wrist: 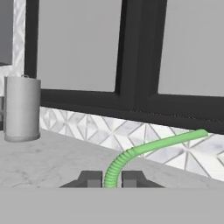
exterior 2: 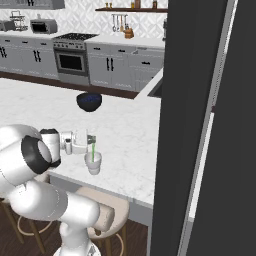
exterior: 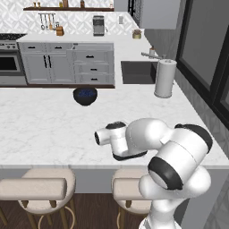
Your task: Take a straw from the drawer in front and place it inside the glass cup on the dining counter.
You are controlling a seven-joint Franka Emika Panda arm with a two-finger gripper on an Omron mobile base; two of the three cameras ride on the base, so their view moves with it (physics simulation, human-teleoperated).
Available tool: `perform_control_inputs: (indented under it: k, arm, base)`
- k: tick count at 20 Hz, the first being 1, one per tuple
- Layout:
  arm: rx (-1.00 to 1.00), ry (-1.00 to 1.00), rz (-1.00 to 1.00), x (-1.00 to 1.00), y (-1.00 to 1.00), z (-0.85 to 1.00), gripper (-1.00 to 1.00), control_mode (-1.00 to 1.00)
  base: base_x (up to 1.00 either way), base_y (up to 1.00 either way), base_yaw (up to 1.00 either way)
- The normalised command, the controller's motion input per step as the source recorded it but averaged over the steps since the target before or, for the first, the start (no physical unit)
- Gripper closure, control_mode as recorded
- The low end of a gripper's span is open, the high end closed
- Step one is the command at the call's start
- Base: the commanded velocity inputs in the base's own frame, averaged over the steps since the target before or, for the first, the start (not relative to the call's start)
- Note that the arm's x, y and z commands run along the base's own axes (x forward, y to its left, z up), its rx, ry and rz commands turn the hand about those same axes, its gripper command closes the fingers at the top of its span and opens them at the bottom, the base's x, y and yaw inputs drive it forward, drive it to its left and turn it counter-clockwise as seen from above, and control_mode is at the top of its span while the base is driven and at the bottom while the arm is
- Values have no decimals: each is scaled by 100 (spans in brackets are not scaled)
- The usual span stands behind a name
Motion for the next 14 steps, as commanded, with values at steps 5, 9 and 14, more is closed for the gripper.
perform_control_inputs:
  k: [5,9,14]
  arm:
    - [-2,0,-7,0,-28,-26,100,-100]
    - [0,1,-4,0,-15,-34,100,-100]
    - [0,0,0,-4,0,-15,-100,-100]
  base:
    - [0,0,0]
    - [0,0,0]
    - [0,0,0]
